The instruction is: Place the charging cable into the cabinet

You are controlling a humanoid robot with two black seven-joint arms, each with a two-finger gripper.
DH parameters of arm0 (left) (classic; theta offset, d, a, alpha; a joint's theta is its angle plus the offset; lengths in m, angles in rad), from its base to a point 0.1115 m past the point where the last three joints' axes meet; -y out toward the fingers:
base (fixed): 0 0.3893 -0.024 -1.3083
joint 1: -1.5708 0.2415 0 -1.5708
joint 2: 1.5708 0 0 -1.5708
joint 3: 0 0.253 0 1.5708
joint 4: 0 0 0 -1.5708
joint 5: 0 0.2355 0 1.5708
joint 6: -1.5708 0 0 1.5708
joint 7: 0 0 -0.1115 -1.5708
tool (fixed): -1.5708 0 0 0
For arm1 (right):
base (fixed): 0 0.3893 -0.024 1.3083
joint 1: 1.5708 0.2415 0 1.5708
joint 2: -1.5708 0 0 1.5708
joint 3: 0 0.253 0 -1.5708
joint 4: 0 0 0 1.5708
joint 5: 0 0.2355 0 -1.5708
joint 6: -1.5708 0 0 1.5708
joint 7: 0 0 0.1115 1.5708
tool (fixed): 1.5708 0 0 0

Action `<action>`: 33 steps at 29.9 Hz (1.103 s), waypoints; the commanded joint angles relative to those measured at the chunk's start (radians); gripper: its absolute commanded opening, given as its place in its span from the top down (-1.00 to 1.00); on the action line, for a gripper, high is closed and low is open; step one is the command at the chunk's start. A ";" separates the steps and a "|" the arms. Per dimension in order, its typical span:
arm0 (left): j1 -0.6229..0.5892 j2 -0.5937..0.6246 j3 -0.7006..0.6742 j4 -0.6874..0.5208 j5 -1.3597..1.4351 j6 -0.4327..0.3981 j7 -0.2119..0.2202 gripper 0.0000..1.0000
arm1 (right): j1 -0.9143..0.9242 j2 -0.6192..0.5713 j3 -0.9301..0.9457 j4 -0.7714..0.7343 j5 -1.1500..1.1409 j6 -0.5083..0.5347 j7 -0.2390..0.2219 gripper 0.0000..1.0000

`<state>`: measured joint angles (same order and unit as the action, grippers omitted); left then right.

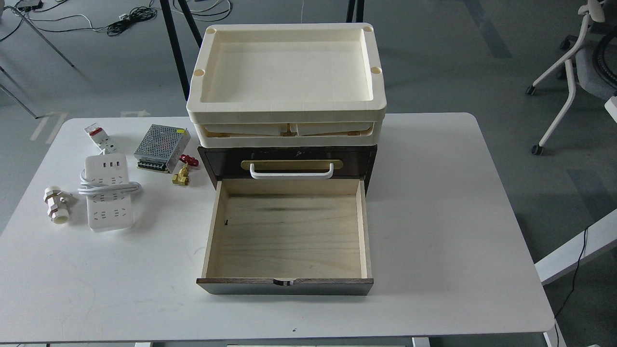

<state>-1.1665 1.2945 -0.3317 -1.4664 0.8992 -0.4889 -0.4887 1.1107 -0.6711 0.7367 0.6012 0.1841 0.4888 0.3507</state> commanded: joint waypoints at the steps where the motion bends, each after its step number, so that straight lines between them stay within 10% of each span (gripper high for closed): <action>1: 0.002 0.014 0.112 -0.009 0.234 0.000 0.000 -1.00 | -0.060 -0.009 0.000 0.018 0.000 0.000 0.001 -0.99; 6: 0.004 0.057 0.210 -0.026 0.479 0.013 0.000 -1.00 | -0.184 -0.039 0.001 0.090 -0.002 0.000 0.001 -0.99; 12: 0.011 0.008 0.387 0.023 0.740 0.214 0.000 -0.99 | -0.227 -0.064 0.009 0.112 0.000 0.000 0.004 -0.99; 19: 0.109 -0.187 0.445 0.325 0.951 0.418 0.000 -0.98 | -0.229 -0.064 0.020 0.114 0.000 0.000 0.004 -0.99; 33: 0.268 -0.509 0.450 0.767 1.049 0.564 0.000 -0.83 | -0.255 -0.067 0.021 0.115 0.000 0.000 0.004 -0.99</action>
<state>-0.9129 0.8431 0.1164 -0.7800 1.9469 0.0423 -0.4888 0.8612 -0.7380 0.7579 0.7164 0.1842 0.4887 0.3545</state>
